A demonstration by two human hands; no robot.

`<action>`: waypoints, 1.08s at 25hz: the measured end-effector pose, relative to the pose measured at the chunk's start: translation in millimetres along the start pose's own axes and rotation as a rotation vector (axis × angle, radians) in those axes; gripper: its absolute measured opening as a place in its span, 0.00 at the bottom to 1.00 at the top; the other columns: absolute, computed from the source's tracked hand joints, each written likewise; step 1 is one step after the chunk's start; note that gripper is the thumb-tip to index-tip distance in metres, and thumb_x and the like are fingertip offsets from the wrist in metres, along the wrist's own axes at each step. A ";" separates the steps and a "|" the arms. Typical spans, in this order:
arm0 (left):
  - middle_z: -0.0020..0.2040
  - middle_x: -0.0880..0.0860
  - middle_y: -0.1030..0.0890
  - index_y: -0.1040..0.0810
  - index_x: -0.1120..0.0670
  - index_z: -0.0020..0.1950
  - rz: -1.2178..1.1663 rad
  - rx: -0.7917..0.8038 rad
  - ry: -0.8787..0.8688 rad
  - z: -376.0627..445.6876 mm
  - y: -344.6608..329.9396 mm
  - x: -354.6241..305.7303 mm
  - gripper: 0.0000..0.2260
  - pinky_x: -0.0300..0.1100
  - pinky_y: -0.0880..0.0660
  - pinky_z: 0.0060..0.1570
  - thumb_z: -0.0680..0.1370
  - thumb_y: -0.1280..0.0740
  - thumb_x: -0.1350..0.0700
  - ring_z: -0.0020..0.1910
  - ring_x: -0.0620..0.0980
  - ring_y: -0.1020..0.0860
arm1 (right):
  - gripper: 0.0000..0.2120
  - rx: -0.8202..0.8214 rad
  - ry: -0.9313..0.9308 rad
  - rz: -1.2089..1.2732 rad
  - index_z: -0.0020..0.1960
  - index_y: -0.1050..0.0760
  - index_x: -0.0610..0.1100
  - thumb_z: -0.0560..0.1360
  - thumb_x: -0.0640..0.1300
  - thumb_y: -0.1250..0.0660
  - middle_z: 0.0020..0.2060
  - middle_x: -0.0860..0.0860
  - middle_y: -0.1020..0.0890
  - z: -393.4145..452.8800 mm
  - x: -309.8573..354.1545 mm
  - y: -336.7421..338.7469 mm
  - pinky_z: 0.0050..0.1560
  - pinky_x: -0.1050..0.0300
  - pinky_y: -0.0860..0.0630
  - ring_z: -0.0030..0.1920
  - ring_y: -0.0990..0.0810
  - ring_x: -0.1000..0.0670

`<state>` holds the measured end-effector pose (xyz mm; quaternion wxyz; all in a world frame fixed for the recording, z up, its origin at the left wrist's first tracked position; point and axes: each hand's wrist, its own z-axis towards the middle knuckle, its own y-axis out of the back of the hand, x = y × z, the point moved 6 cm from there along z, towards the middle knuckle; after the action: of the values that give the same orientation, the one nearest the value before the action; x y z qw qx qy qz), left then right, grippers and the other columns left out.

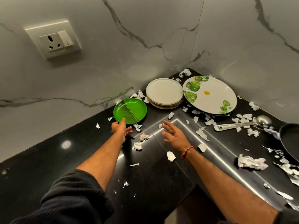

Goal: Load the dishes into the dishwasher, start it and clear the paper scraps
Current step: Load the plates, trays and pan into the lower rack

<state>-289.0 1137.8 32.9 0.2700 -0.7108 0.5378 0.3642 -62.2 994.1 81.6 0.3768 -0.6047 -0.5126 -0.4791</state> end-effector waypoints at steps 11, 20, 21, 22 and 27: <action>0.29 0.53 0.28 0.27 0.53 0.41 0.079 0.005 -0.263 -35.5 -26.0 -7.7 0.05 0.38 0.35 0.20 0.76 0.39 0.56 0.18 0.48 0.30 | 0.32 -0.249 0.091 -0.025 0.76 0.39 0.54 0.76 0.35 0.34 0.74 0.53 0.32 -29.7 -14.8 33.5 0.68 0.50 0.27 0.67 0.25 0.50; 0.19 0.50 0.37 0.33 0.57 0.33 0.408 0.789 -0.250 -217.7 -159.7 54.5 0.11 0.36 0.38 0.21 0.76 0.40 0.61 0.16 0.49 0.39 | 0.32 -0.728 0.217 0.168 0.78 0.41 0.47 0.77 0.48 0.35 0.72 0.52 0.29 -189.6 -21.7 138.9 0.71 0.43 0.31 0.71 0.29 0.52; 0.19 0.50 0.37 0.33 0.57 0.34 0.445 0.848 -0.237 -243.4 -167.4 73.7 0.11 0.36 0.37 0.21 0.76 0.40 0.61 0.16 0.49 0.40 | 0.32 -0.813 0.211 0.152 0.78 0.41 0.47 0.77 0.49 0.34 0.72 0.53 0.30 -219.1 -29.0 151.0 0.72 0.43 0.32 0.71 0.29 0.52; 0.20 0.50 0.37 0.33 0.57 0.34 0.472 0.899 -0.222 -266.7 -171.7 91.9 0.11 0.36 0.37 0.22 0.76 0.41 0.61 0.16 0.48 0.40 | 0.33 -0.887 0.203 0.137 0.78 0.41 0.47 0.77 0.49 0.33 0.73 0.53 0.30 -246.3 -36.2 160.4 0.73 0.45 0.32 0.71 0.30 0.54; 0.21 0.52 0.36 0.31 0.57 0.35 0.607 1.160 -0.210 -397.8 -169.6 193.0 0.11 0.37 0.36 0.21 0.78 0.42 0.61 0.17 0.48 0.38 | 0.29 -1.228 0.224 0.149 0.77 0.42 0.37 0.79 0.35 0.35 0.66 0.61 0.29 -407.7 -83.4 189.6 0.62 0.72 0.32 0.62 0.27 0.70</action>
<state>-5.5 766.4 109.9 0.5452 -0.2278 0.7940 0.1428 43.8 550.3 112.6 0.0447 -0.6910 -0.0579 -0.7191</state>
